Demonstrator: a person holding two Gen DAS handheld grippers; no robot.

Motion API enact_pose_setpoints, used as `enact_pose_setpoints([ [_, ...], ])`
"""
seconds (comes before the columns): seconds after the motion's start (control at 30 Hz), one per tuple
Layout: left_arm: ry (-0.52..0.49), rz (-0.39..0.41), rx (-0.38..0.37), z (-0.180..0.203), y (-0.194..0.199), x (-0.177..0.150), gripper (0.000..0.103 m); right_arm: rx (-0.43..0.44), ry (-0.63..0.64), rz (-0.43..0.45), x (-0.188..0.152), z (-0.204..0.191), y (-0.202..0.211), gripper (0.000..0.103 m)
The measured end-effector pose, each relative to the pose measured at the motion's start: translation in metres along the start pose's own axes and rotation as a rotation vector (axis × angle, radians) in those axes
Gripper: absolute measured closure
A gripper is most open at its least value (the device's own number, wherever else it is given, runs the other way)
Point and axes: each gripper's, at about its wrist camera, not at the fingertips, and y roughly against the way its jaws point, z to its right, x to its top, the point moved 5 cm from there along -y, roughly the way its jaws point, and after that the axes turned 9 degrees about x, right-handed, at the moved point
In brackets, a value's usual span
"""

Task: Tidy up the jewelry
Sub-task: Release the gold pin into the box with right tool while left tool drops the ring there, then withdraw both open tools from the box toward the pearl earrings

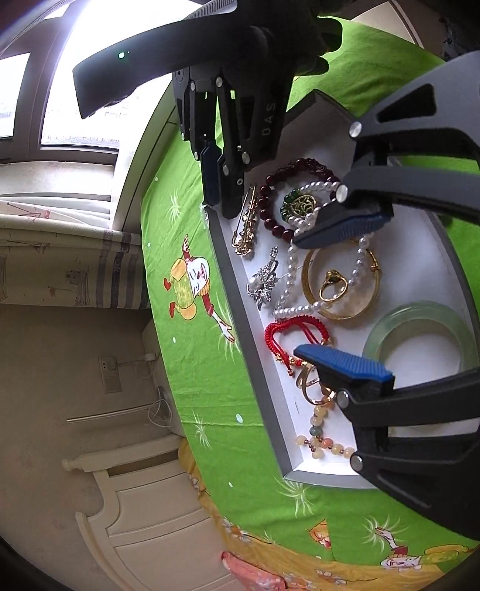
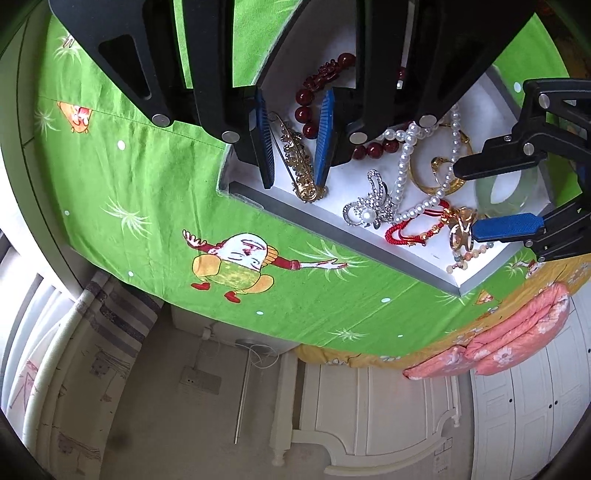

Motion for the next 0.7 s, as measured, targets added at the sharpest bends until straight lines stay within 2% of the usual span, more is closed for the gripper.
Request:
enact_pose_setpoints([
  [0.03,0.002,0.020,0.013,-0.002,0.006,0.002,0.035,0.004,0.004,0.024,0.002,-0.003,0.011,0.073],
  [0.1,0.005,0.065,0.043,-0.006,0.020,0.005,0.019,0.014,0.018,0.078,0.007,-0.011,0.035,0.066],
  [0.13,0.008,0.087,0.057,-0.009,0.029,0.006,0.016,0.018,0.025,0.108,0.008,-0.015,0.048,0.063],
  [0.2,0.012,0.132,0.105,-0.015,0.046,0.006,0.006,0.030,0.031,0.176,0.008,-0.024,0.076,0.045],
  [0.23,0.013,0.154,0.135,-0.019,0.055,0.005,0.004,0.044,0.028,0.214,0.006,-0.028,0.090,0.041],
  [0.3,0.017,0.196,0.181,-0.024,0.073,-0.002,0.002,0.057,0.005,0.300,-0.004,-0.035,0.114,0.026],
  [0.37,0.046,0.213,0.199,-0.031,0.087,-0.014,0.002,0.036,-0.038,0.369,-0.019,-0.039,0.129,0.014],
  [0.47,0.125,0.205,0.203,-0.042,0.094,-0.037,0.002,0.000,-0.090,0.401,-0.044,-0.045,0.134,0.011],
  [0.63,0.174,0.144,0.231,-0.056,0.083,-0.071,0.002,0.009,-0.228,0.333,-0.077,-0.044,0.115,0.011],
  [0.7,0.179,0.123,0.239,-0.061,0.077,-0.079,0.002,0.013,-0.236,0.302,-0.087,-0.048,0.106,0.011],
])
